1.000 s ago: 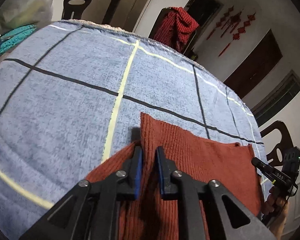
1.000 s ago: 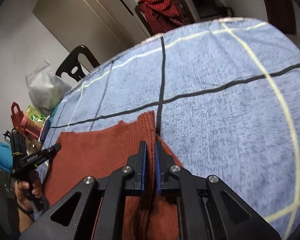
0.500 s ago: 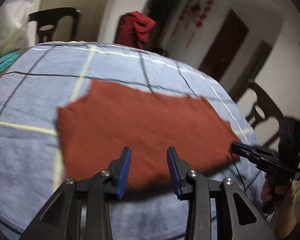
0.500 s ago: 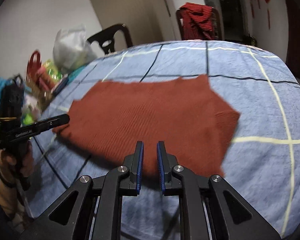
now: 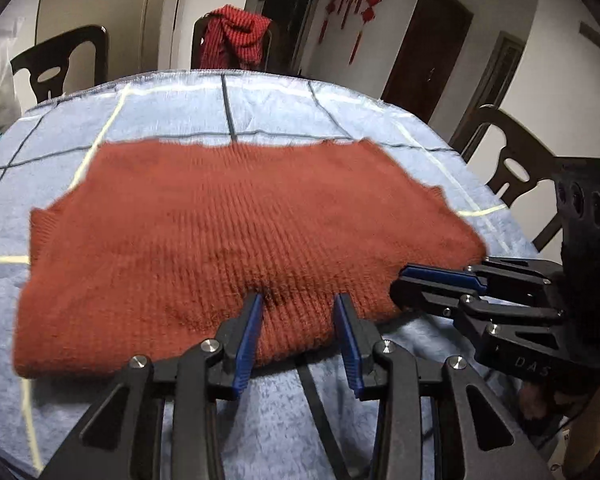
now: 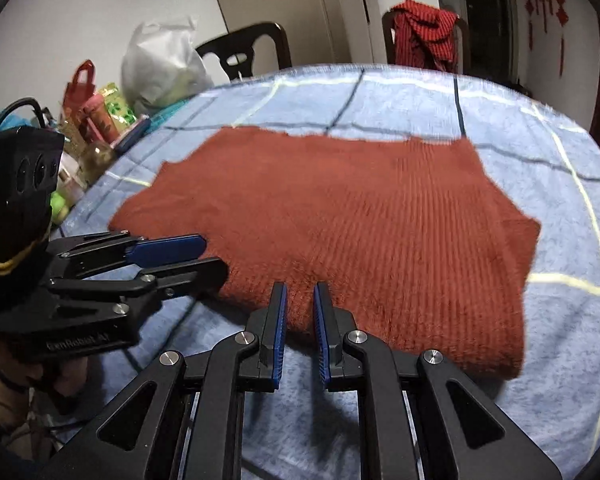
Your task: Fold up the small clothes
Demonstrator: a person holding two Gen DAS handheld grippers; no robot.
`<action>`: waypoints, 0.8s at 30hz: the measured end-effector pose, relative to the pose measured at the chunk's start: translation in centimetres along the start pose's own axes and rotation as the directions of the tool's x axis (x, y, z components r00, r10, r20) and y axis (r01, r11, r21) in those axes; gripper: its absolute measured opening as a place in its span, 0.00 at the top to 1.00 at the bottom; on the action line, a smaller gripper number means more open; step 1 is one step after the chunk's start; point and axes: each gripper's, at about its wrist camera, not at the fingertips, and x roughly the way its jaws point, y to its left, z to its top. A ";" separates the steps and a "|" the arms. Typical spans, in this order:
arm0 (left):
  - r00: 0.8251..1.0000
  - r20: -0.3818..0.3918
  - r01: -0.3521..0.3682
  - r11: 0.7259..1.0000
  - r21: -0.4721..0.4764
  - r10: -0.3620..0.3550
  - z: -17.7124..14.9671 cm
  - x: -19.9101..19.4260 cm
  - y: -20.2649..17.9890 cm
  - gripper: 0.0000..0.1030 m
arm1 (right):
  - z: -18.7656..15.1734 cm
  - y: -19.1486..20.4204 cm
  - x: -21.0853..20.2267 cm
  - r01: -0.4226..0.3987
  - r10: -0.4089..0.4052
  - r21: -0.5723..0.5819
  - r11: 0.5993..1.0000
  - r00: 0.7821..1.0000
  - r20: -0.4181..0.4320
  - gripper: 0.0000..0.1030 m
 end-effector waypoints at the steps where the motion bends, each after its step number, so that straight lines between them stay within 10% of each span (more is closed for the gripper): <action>1: 1.000 0.003 0.000 1.000 -0.001 0.000 0.1 -0.2 0.0 0.61 | -0.1 -0.4 0.2 -0.011 0.011 0.019 1.000 1.000 -0.001 0.87; 16: 0.975 0.053 -0.207 0.972 -0.110 0.214 -1.2 -5.1 5.8 0.61 | -2.4 -5.0 -4.8 0.107 -0.120 0.163 0.981 0.990 0.072 0.74; 24: 0.983 0.026 -0.175 0.972 -0.156 0.182 -2.0 -4.8 7.1 0.61 | -3.1 -6.3 -4.9 0.082 -0.096 0.234 0.969 0.994 0.052 0.74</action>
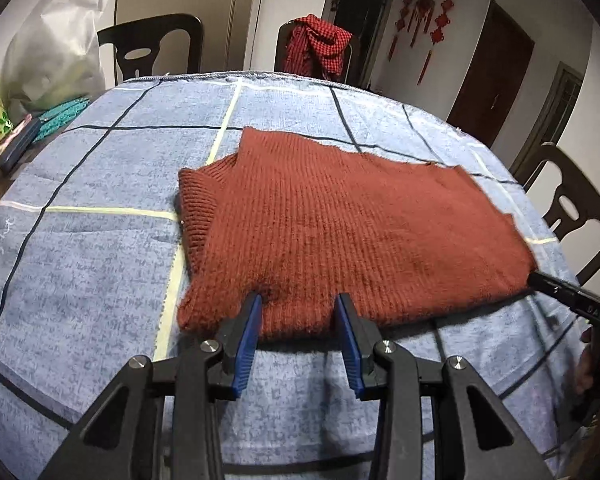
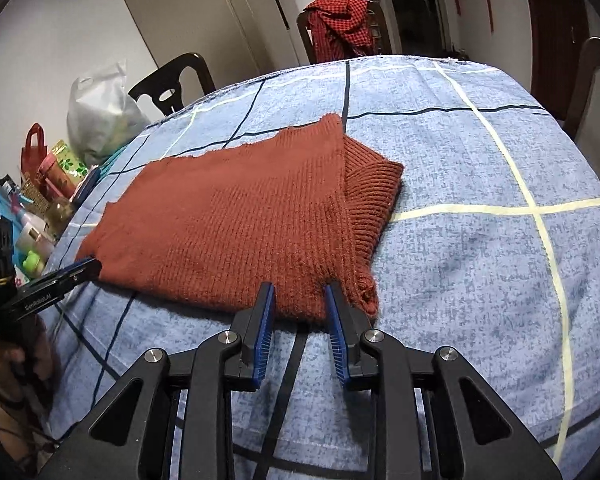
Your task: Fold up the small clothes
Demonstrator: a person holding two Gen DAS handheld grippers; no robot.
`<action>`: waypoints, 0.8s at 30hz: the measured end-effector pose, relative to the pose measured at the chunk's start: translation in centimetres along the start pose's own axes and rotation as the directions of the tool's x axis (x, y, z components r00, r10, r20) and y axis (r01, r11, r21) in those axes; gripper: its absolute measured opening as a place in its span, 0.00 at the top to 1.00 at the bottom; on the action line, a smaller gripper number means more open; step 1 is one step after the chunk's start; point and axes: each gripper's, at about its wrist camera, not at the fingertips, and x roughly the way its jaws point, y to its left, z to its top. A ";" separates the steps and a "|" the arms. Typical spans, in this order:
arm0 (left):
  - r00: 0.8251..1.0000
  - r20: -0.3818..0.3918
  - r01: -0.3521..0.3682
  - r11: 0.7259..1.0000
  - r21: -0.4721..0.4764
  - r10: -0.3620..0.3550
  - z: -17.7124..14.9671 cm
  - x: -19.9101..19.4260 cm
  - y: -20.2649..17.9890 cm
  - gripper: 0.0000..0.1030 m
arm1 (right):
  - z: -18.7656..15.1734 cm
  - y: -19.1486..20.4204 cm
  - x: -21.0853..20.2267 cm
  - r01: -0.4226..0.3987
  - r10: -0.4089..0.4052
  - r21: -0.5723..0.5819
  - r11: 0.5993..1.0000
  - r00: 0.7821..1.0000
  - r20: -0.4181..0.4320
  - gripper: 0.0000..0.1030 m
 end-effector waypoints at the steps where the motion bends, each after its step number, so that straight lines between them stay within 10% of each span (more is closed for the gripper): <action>1: 1.000 0.003 0.009 1.000 -0.008 -0.009 0.0 -0.3 0.2 0.61 | -0.1 -0.1 -0.4 -0.007 0.007 0.007 1.000 1.000 0.005 0.74; 24: 0.983 0.063 0.181 0.910 -0.372 -0.170 -1.0 -0.5 6.7 0.42 | -1.3 -4.8 0.6 -0.261 0.264 0.348 0.901 0.964 0.040 0.62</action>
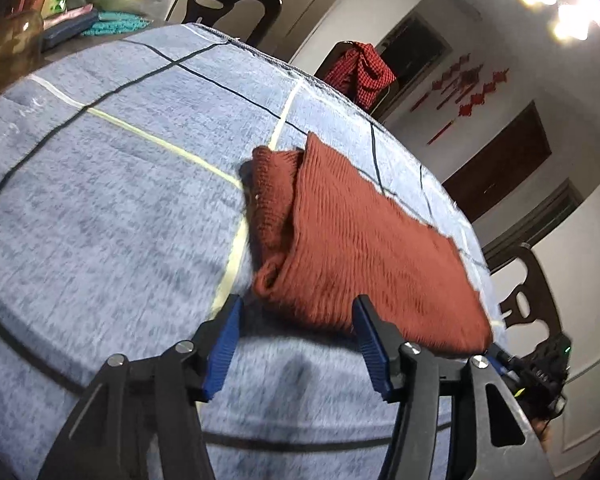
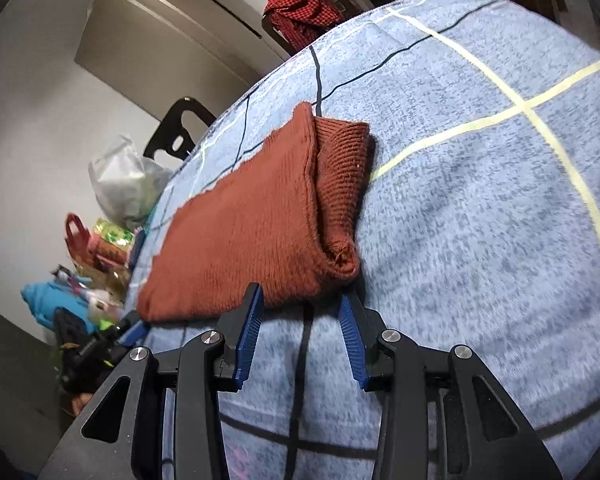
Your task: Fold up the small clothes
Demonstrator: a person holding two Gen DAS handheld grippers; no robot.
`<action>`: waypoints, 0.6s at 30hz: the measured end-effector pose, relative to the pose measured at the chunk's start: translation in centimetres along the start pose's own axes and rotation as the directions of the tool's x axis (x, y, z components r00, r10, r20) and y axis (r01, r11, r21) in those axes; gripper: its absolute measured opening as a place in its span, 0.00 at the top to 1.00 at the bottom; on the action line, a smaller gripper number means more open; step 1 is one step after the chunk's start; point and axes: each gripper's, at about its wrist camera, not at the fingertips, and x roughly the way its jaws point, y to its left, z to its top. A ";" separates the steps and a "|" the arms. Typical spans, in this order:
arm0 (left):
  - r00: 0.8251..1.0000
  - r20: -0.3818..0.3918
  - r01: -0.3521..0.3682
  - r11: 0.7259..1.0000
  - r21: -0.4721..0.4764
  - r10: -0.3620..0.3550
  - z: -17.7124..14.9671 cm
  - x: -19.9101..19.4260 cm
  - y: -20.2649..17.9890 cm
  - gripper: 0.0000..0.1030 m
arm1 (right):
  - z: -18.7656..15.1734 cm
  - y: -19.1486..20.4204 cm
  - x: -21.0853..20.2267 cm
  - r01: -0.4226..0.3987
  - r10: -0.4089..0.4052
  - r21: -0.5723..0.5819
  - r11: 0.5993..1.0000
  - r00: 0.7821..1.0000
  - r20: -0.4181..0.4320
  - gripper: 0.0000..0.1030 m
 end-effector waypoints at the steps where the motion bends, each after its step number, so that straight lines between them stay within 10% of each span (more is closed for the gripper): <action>1: 1.000 -0.001 0.007 1.000 -0.008 -0.007 0.3 0.2 0.0 0.42 | 0.2 -0.1 0.1 -0.011 0.011 0.016 1.000 1.000 0.002 0.62; 18: 0.997 -0.025 0.071 0.997 -0.016 -0.071 3.7 3.4 -0.2 0.42 | 3.0 -0.6 1.7 -0.061 0.059 0.062 0.996 0.998 0.027 0.62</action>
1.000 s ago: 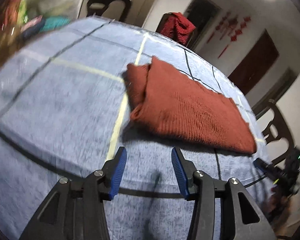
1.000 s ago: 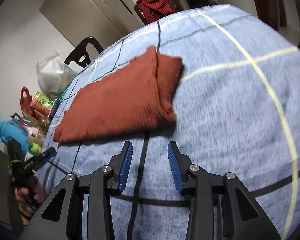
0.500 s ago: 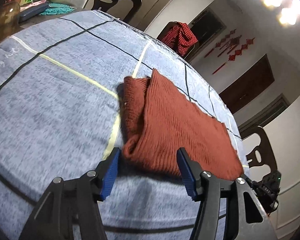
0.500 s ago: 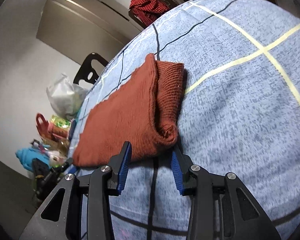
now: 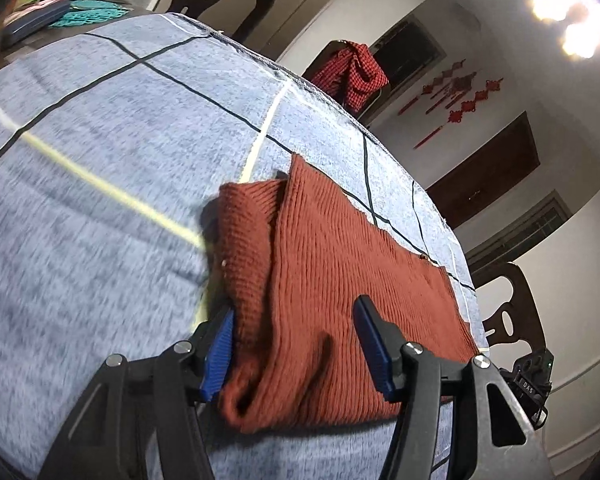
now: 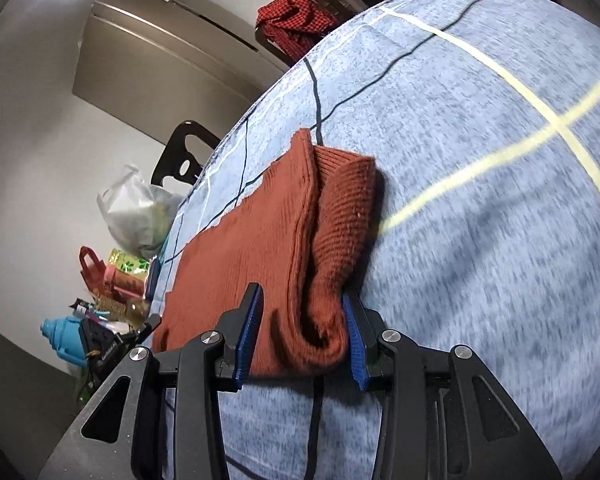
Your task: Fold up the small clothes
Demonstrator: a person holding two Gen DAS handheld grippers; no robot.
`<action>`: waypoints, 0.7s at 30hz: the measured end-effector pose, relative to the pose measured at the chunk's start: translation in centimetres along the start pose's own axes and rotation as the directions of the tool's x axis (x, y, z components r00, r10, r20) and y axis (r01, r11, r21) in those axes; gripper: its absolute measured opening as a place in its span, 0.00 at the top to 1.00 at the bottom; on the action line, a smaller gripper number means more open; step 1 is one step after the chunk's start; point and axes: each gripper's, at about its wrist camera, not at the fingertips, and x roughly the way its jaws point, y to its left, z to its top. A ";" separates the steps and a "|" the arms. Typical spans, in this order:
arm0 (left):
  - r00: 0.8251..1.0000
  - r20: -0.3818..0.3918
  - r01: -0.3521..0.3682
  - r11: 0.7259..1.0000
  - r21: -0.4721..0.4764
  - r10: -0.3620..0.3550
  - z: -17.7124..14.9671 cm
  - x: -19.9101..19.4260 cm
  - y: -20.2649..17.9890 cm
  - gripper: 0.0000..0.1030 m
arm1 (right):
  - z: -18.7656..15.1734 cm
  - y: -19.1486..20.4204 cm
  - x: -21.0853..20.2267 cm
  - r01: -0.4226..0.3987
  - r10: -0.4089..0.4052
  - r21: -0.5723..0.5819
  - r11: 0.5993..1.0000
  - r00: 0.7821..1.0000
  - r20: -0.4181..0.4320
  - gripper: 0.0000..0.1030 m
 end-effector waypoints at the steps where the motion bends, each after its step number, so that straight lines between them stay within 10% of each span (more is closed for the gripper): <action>1: 1.000 -0.004 -0.001 1.000 0.005 0.001 0.2 0.2 -0.1 0.42 | 0.2 0.1 0.2 0.001 -0.001 -0.004 1.000 1.000 -0.003 0.62; 12: 1.000 -0.004 0.002 0.998 0.060 -0.002 1.0 1.3 -0.7 0.43 | 2.0 0.7 1.9 0.015 -0.018 -0.056 0.998 0.999 -0.039 0.62; 21: 0.997 -0.027 -0.064 0.980 0.186 0.070 1.1 2.2 -2.6 0.79 | 2.6 1.9 2.8 0.062 -0.072 -0.152 0.986 0.996 -0.056 0.84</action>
